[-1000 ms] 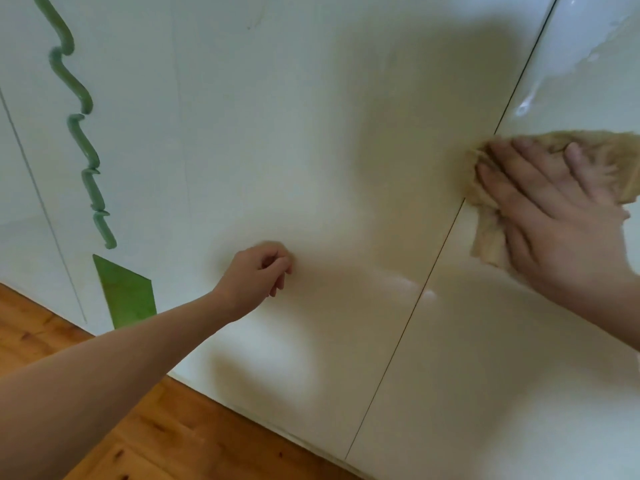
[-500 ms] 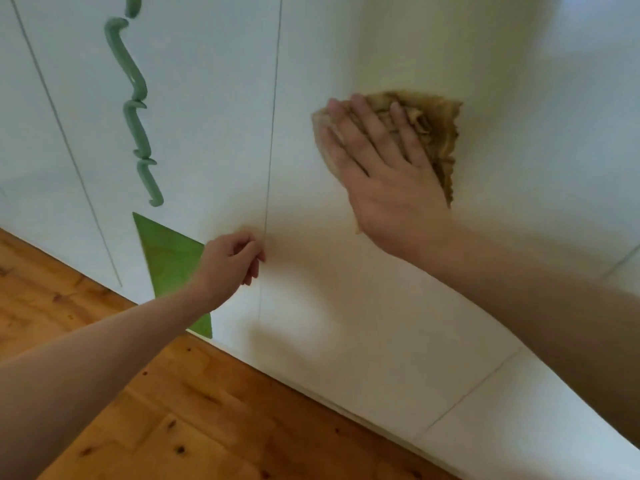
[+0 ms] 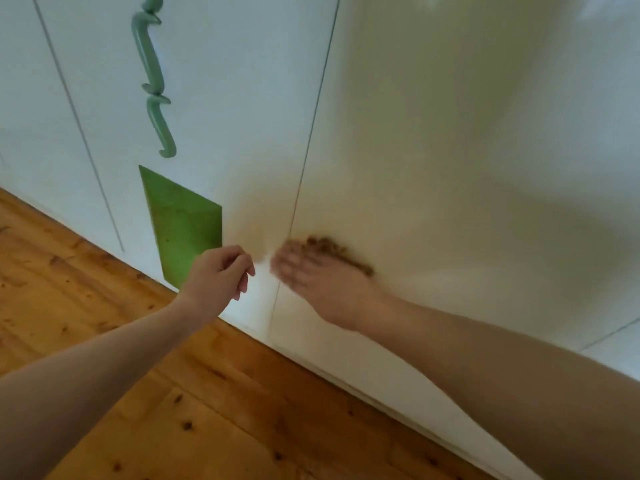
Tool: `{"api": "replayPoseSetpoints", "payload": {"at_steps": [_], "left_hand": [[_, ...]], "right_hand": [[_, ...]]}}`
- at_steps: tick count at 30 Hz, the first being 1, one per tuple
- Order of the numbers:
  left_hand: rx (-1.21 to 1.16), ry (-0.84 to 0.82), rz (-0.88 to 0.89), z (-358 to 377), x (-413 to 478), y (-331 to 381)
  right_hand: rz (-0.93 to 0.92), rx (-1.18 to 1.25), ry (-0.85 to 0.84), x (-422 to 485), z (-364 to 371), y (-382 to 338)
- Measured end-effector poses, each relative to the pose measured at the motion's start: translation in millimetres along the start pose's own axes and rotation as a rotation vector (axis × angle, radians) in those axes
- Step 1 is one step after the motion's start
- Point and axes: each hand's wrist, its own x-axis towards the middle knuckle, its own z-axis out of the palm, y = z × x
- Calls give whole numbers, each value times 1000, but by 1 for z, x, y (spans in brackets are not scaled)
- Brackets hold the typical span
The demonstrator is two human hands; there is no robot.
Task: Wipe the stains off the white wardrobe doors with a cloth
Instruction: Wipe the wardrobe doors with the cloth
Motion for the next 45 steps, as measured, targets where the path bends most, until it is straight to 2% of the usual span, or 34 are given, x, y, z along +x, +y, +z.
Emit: {"api": "replayPoseSetpoints", "payload": {"at_steps": [2, 5, 8, 13, 16, 19, 25, 31, 34, 39, 43, 45], "left_hand": [[-6, 0, 46, 5, 2, 17], [-16, 13, 151, 27, 3, 51], [-48, 9, 239, 53, -1, 86], [-137, 38, 407, 58, 0, 176], [-189, 73, 495, 52, 0, 240], [-205, 74, 553, 52, -10, 289], [-172, 3, 688, 81, -29, 375], [-158, -19, 713, 104, -42, 399], [-144, -10, 697, 101, -42, 405], [-100, 20, 715, 71, -30, 418], [-153, 94, 708, 35, -9, 410], [-173, 134, 675, 20, 2, 399]], "right_hand": [[-89, 16, -84, -18, 7, 4], [-135, -31, -122, -42, -7, 32], [-110, -126, -22, -66, -32, 73], [80, -283, 341, -122, -111, 169], [334, -360, 462, -178, -177, 234], [527, -417, 564, -246, -207, 278], [708, -394, 611, -354, -196, 286], [784, -348, 604, -437, -183, 293], [836, -271, 664, -422, -181, 289], [693, -284, 719, -330, -214, 307], [935, -202, 859, -242, -251, 308], [927, -182, 864, -203, -259, 300]]}}
